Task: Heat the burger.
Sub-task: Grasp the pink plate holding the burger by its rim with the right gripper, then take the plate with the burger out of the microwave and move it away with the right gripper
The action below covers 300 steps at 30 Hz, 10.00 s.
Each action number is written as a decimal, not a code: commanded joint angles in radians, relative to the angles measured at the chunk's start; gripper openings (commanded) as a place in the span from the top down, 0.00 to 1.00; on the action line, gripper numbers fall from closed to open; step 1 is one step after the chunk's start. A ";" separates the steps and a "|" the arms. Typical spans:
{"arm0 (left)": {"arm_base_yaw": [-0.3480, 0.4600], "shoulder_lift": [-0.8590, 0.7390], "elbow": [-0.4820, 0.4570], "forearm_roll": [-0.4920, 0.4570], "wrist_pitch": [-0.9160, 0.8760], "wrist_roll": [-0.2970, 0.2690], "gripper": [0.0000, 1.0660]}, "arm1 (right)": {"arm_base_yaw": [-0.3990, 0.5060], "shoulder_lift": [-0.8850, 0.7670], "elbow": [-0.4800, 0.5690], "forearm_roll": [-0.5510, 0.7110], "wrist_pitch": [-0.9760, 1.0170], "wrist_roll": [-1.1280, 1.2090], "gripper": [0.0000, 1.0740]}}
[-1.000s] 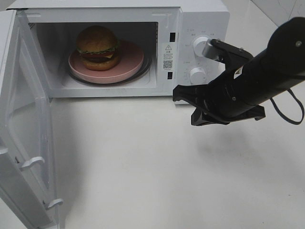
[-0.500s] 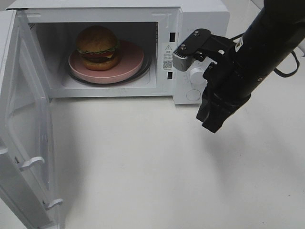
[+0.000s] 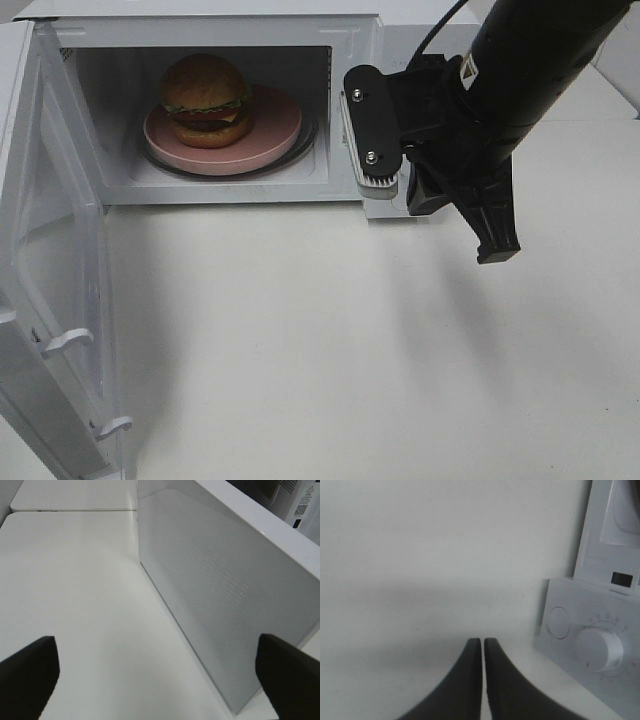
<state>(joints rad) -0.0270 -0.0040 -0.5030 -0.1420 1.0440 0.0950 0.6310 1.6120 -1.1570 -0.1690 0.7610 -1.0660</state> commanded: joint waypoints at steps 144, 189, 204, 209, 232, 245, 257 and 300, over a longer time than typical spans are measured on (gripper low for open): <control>0.003 -0.019 0.003 0.000 -0.008 0.002 0.06 | 0.079 0.439 -0.216 -0.096 -0.647 -0.015 1.00; 0.003 -0.019 0.003 0.000 -0.008 0.002 0.06 | 0.080 -0.283 0.573 -0.117 -0.761 -0.010 1.00; 0.003 -0.019 0.003 0.000 -0.008 0.002 0.06 | 0.080 -0.522 0.643 -0.261 -0.428 0.287 1.00; 0.003 -0.019 0.003 0.000 -0.008 0.002 0.06 | 0.080 -0.579 0.643 -0.361 -0.326 0.459 1.00; 0.003 -0.019 0.003 0.000 -0.008 0.002 0.06 | 0.080 -0.631 0.651 -0.586 0.063 1.101 1.00; 0.003 -0.019 0.003 0.000 -0.008 0.002 0.06 | 0.080 -0.613 0.651 -0.590 0.229 1.390 1.00; 0.003 -0.019 0.003 0.000 -0.008 0.002 0.06 | 0.080 -0.415 0.650 -0.637 0.282 1.707 1.00; 0.003 -0.019 0.003 0.000 -0.008 0.002 0.06 | -0.021 0.131 0.581 -0.828 0.044 2.229 1.00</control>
<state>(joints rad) -0.0270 -0.0040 -0.5030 -0.1420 1.0440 0.0950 0.6390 1.7320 -0.5740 -0.9280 0.7660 1.1310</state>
